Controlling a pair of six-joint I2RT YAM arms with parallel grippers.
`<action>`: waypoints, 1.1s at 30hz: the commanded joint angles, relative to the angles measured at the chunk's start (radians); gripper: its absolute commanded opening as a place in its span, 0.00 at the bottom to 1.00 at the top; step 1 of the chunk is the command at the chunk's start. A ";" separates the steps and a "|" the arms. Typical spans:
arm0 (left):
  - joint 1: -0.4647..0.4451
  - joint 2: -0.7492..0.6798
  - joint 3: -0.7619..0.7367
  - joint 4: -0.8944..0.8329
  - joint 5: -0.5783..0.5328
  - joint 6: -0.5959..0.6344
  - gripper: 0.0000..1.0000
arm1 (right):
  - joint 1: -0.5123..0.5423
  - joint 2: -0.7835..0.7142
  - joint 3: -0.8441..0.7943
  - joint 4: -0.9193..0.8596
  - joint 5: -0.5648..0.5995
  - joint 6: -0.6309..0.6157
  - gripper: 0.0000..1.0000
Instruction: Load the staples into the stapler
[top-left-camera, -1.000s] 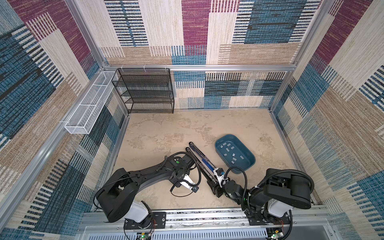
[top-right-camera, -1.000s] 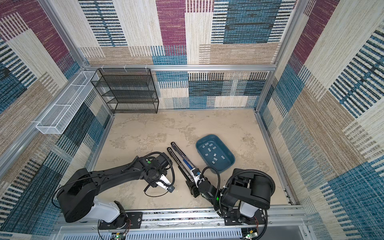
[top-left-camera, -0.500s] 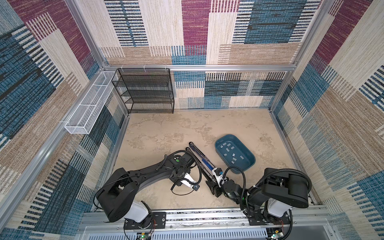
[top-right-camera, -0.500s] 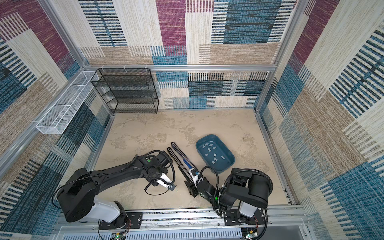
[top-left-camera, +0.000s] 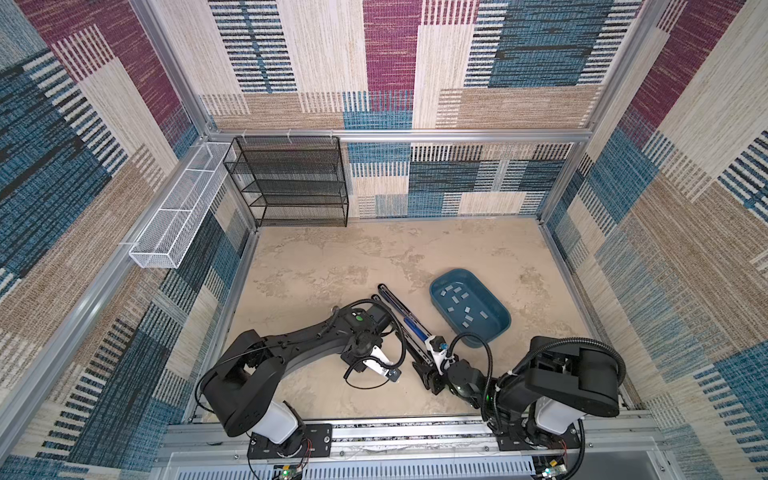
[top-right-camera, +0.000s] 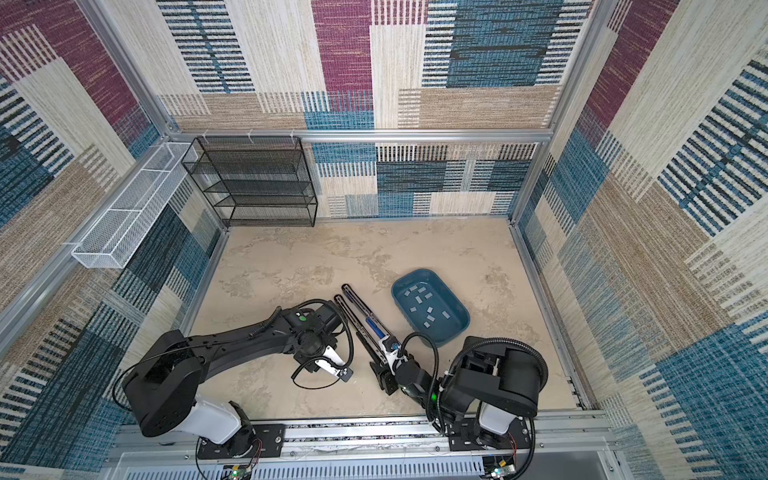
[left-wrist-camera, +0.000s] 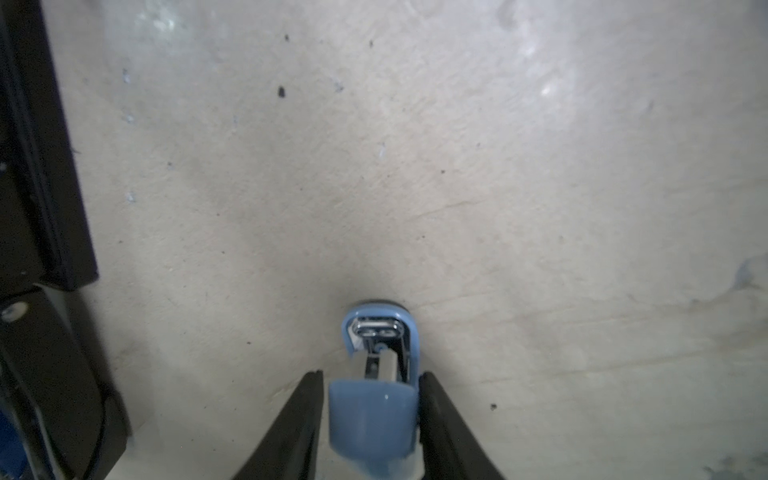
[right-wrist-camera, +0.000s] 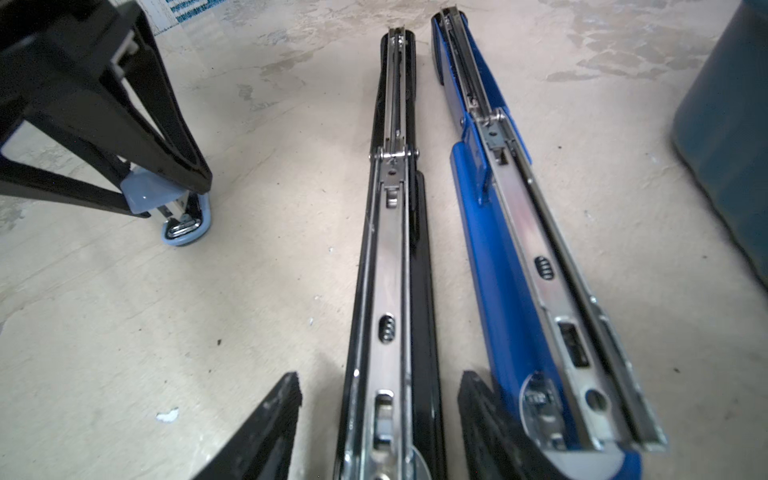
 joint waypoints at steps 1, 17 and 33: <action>0.001 0.000 0.010 -0.034 0.018 -0.011 0.40 | 0.002 -0.003 -0.001 0.013 0.012 0.014 0.63; 0.002 -0.126 0.110 -0.046 0.169 -0.090 0.00 | 0.002 -0.345 0.048 -0.226 -0.010 0.163 0.65; 0.001 -0.206 0.180 -0.045 0.287 -0.157 0.00 | 0.001 -0.426 0.092 -0.160 -0.230 0.293 0.64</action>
